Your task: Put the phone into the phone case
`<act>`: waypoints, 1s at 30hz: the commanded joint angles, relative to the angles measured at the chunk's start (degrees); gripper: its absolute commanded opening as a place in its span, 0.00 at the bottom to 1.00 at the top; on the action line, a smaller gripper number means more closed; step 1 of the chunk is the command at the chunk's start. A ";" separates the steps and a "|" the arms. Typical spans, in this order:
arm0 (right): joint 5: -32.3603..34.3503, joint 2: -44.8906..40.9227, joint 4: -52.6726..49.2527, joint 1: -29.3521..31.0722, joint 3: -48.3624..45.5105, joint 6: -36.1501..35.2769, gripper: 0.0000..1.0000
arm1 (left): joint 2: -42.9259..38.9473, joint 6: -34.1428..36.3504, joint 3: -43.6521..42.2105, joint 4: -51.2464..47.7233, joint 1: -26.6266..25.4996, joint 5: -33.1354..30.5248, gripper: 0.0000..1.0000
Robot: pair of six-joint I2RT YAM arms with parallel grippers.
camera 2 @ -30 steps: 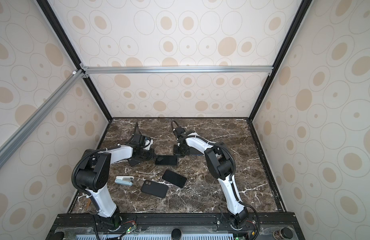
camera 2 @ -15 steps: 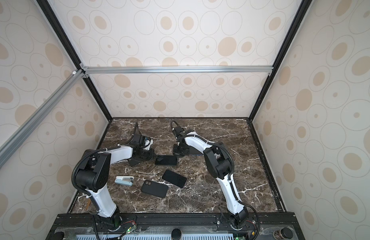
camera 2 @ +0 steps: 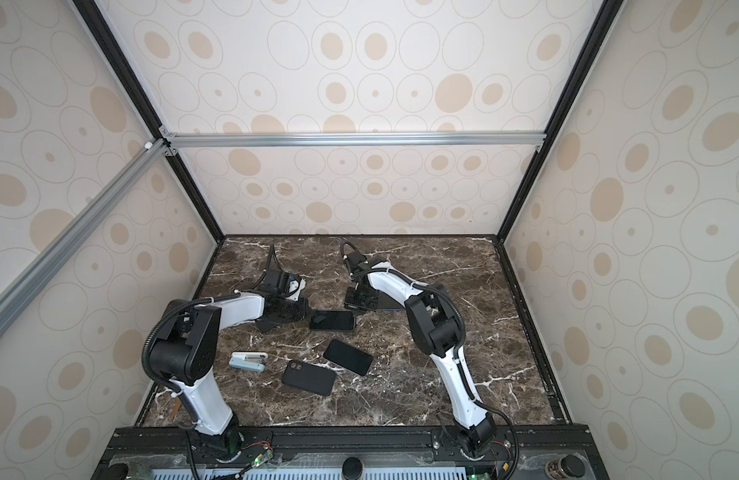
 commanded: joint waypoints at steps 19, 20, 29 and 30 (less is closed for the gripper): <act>2.19 -2.57 9.06 3.22 -6.38 -5.96 0.08 | 1.05 2.22 -0.52 -3.73 -0.49 -2.70 0.13; 1.68 -3.66 8.49 2.96 -5.99 -6.75 0.10 | 0.93 2.31 -0.48 -3.92 -0.50 -2.65 0.13; -0.65 0.59 0.85 0.92 5.01 -13.98 0.18 | -0.80 2.41 -1.06 -4.48 -0.45 -3.81 0.16; 0.23 1.28 0.08 0.91 5.99 -14.77 0.18 | -1.06 2.14 -1.31 -4.36 -0.50 -3.96 0.16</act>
